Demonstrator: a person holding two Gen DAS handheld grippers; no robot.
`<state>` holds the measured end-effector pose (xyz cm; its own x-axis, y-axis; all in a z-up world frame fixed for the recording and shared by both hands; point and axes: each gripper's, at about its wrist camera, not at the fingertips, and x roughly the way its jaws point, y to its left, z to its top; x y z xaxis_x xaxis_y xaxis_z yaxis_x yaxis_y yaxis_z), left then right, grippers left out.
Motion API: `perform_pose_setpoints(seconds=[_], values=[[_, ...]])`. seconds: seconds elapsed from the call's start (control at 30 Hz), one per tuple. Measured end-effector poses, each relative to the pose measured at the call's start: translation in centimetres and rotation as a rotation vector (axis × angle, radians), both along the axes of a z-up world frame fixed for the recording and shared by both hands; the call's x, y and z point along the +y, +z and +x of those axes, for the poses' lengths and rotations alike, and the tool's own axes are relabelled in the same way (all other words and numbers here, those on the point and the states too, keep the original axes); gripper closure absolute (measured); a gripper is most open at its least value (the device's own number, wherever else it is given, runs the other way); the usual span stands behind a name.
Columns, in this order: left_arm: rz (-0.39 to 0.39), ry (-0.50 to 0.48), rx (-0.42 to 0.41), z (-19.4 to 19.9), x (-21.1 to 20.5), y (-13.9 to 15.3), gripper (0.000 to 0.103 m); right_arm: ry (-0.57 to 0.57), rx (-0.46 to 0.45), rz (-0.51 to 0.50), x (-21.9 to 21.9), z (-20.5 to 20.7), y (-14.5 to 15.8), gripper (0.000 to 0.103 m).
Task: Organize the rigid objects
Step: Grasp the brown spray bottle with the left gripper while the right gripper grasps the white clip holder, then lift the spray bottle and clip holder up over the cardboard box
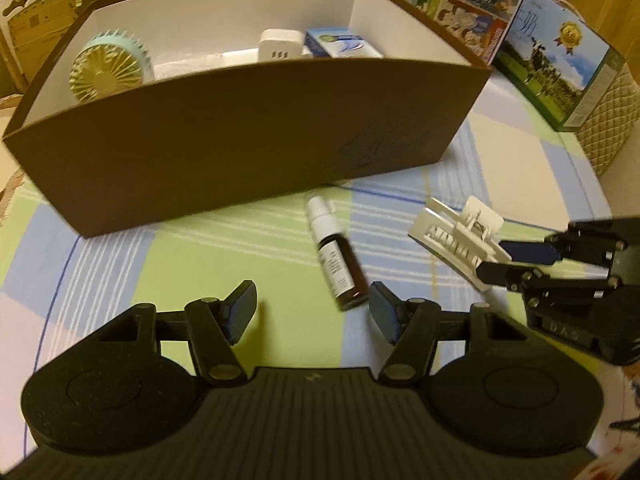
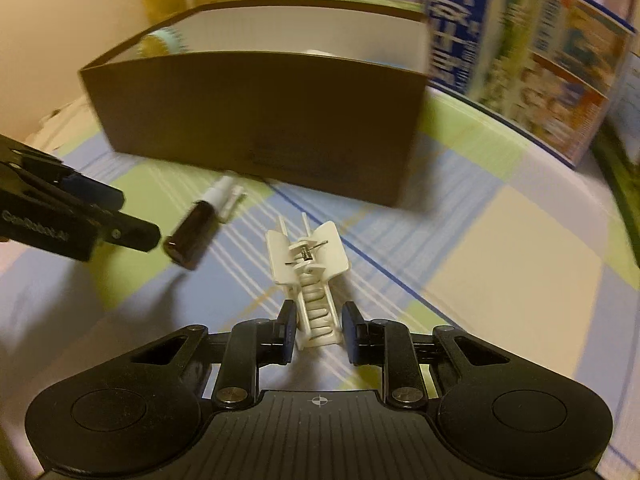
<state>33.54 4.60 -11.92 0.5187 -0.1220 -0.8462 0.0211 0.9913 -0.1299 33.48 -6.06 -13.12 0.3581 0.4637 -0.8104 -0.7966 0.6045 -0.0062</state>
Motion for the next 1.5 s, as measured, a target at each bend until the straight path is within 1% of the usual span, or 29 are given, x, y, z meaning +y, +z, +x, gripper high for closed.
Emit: perform_pose_setpoints(seconds=[0.1, 0.17, 0.2, 0.27, 0.3, 0.37, 0.43, 0.47, 0.53, 0.63, 0.8, 0.97, 1.07, 1.13, 1.27, 1.3, 1.33, 1.5], values=[[-0.003, -0.018, -0.001, 0.9, -0.7, -0.3, 0.045, -0.052, 0.007, 0.004, -0.5, 0.1, 0.1, 0.082], [-0.006, -0.021, 0.004, 1.7, -1.1, -0.7, 0.051, -0.075, 0.020, 0.005, -0.7, 0.1, 0.2, 0.082], [-0.010, -0.021, 0.011, 2.1, -1.2, -1.0, 0.055, -0.080, 0.026, 0.003, -0.8, 0.2, 0.2, 0.081], [-0.027, -0.017, 0.014, 2.8, -1.3, -1.2, 0.057, -0.081, 0.032, 0.000, -1.0, 0.1, 0.1, 0.080], [-0.026, -0.018, 0.016, 3.1, -1.4, -1.4, 0.057, -0.079, 0.033, -0.002, -1.0, 0.1, 0.1, 0.080], [-0.013, -0.022, 0.020, 3.4, -1.6, -1.8, 0.061, -0.073, 0.033, -0.002, -1.0, 0.0, 0.1, 0.077], [-0.006, -0.027, 0.021, 3.7, -1.7, -2.0, 0.067, -0.069, 0.033, -0.002, -0.9, 0.0, 0.1, 0.075], [-0.005, -0.028, 0.023, 3.8, -1.6, -2.1, 0.069, -0.068, 0.032, -0.001, -0.8, 0.0, 0.1, 0.074], [-0.006, -0.029, 0.032, 3.9, -1.6, -2.3, 0.075, -0.063, 0.031, 0.004, -0.6, 0.0, 0.1, 0.072], [-0.018, -0.038, 0.038, 3.8, -1.4, -2.5, 0.083, -0.048, 0.023, 0.011, -0.2, 0.1, 0.3, 0.066], [0.014, -0.062, 0.043, 2.9, -1.3, -2.4, 0.084, -0.037, 0.014, 0.023, 0.4, 0.5, 0.3, 0.064], [-0.004, -0.054, 0.069, 1.7, -0.5, -2.2, 0.084, -0.034, 0.007, 0.035, 0.8, 0.8, 0.1, 0.064], [-0.019, -0.041, 0.082, 1.8, -0.1, -2.3, 0.083, -0.035, 0.005, 0.034, 1.0, 0.9, -0.1, 0.064], [-0.025, -0.034, 0.082, 2.1, -0.1, -2.3, 0.081, -0.037, 0.010, 0.029, 1.2, 1.1, -0.3, 0.064], [-0.015, -0.040, 0.073, 2.5, -0.3, -2.4, 0.081, -0.045, 0.008, 0.028, 1.2, 1.3, -0.5, 0.064], [-0.013, -0.049, 0.074, 2.5, -0.4, -2.4, 0.081, -0.045, 0.008, 0.033, 1.2, 1.3, -0.5, 0.065], [-0.004, -0.056, 0.074, 2.6, -0.6, -2.4, 0.084, -0.044, 0.009, 0.033, 1.2, 1.3, -0.5, 0.072], [0.017, -0.078, 0.074, 2.3, -1.1, -2.3, 0.084, -0.048, 0.014, 0.041, 0.9, 1.2, -0.4, 0.073]])
